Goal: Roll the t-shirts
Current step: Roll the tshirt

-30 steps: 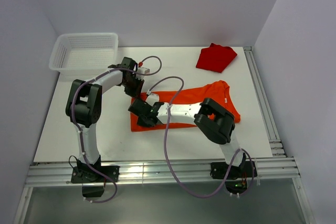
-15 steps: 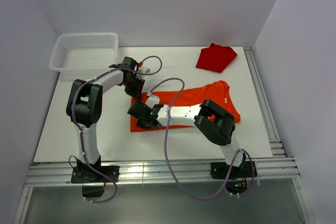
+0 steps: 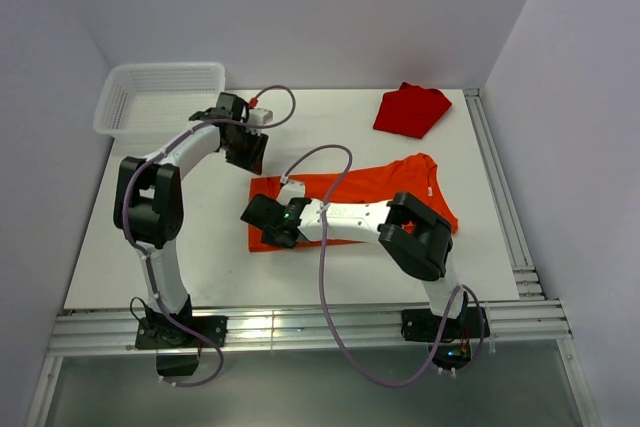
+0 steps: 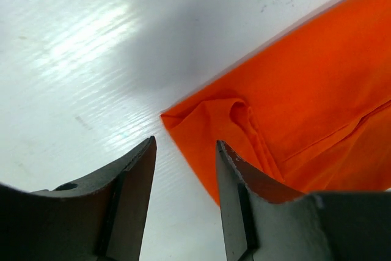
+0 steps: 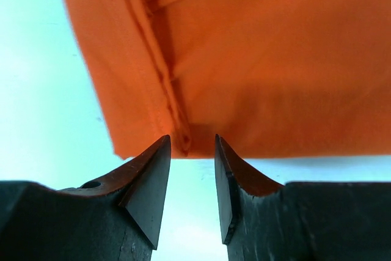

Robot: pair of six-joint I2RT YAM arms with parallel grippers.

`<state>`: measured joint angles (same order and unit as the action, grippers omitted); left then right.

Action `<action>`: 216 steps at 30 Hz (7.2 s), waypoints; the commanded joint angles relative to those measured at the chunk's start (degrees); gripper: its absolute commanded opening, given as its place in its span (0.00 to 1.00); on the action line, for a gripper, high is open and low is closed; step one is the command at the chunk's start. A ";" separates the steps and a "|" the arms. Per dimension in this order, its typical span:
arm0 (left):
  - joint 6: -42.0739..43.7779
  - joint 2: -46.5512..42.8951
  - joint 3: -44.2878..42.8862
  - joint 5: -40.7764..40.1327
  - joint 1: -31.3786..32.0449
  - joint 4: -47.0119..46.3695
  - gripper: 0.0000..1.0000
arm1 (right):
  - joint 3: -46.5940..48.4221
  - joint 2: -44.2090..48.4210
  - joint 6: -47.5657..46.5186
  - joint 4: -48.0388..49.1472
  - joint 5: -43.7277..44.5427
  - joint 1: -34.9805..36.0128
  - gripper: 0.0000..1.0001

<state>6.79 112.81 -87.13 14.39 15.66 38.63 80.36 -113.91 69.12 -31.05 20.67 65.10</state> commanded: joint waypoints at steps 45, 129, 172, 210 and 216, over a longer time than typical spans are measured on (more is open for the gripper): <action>-3.36 1.98 8.82 12.95 -6.43 -5.41 0.00 | 21.34 -15.39 -6.98 -11.95 -0.80 3.37 0.24; 1.12 1.09 -3.13 -27.22 5.70 5.84 0.00 | -24.02 2.55 10.07 61.37 -23.74 -3.14 0.06; 0.16 8.03 -5.77 -39.61 13.17 6.54 0.00 | -23.67 3.78 7.43 47.67 -15.05 -2.17 0.37; -1.34 8.74 -6.56 -40.85 15.36 7.86 0.00 | 4.56 -5.72 -13.66 25.93 4.29 -1.12 0.44; -1.25 8.74 -6.21 -40.85 15.36 7.77 0.00 | 0.15 -3.95 -13.93 30.78 9.91 2.30 0.42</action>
<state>6.31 121.62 -91.83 -25.43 28.77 46.41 81.32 -120.25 59.09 -5.26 27.83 63.99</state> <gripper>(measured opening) 0.017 0.426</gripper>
